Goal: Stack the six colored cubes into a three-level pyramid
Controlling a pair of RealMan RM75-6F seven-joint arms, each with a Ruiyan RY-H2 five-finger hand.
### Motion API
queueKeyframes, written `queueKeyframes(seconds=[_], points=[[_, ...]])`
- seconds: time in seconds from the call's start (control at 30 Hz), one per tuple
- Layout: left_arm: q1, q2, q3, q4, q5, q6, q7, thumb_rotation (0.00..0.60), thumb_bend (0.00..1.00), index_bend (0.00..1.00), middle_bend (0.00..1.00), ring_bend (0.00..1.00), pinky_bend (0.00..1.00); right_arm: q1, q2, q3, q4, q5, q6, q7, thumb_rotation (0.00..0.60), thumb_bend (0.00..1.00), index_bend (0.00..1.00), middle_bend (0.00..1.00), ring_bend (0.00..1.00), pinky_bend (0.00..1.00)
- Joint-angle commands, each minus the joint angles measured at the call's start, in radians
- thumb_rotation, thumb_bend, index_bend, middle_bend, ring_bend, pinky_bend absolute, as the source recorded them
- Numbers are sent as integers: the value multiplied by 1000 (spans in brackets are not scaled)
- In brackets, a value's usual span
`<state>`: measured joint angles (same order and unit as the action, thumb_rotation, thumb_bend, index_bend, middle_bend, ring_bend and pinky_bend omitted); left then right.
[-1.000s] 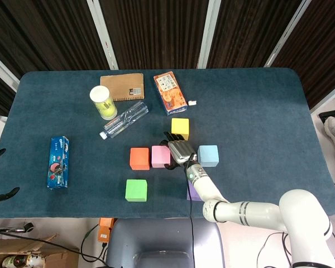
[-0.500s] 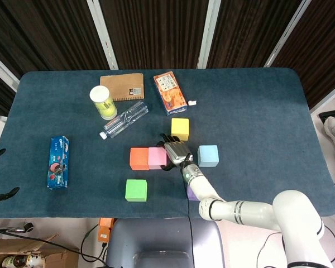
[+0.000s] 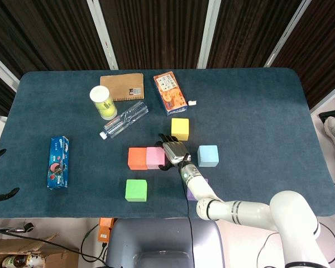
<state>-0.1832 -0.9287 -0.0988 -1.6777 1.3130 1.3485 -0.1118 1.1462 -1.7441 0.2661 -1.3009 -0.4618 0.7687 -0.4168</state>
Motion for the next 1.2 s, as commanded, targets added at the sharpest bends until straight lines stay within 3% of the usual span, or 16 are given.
queueKeyframes(seconds=[0.03, 0.23, 0.47, 0.83, 1.03, 1.2], points=[[1, 1, -1, 1, -1, -3, -4, 600, 31, 131, 31, 0, 97, 0, -2, 3, 2, -3, 1, 4, 600, 212, 435, 9, 0, 4], [4, 3, -3, 4, 1, -5, -10, 600, 32, 131, 30, 0, 96, -2, -5, 6, 5, -5, -7, 13, 600, 212, 419, 9, 0, 4], [6, 3, -5, 7, 0, -10, -13, 600, 31, 131, 30, 0, 96, 3, -11, 5, 14, 2, -13, 11, 600, 213, 277, 9, 0, 4], [8, 6, -9, 7, 1, -14, -18, 600, 31, 131, 31, 0, 96, 5, 1, 1, 1, 9, -21, 8, 600, 212, 177, 7, 0, 3], [12, 10, -10, 3, -3, -12, -13, 600, 31, 131, 30, 0, 96, -8, 45, -16, -62, -12, -1, -2, 600, 212, 98, 0, 0, 3], [22, 15, -11, -3, -6, 2, 3, 600, 31, 131, 31, 0, 88, -52, 125, -46, -186, -71, 80, -16, 600, 212, 83, 0, 0, 3]])
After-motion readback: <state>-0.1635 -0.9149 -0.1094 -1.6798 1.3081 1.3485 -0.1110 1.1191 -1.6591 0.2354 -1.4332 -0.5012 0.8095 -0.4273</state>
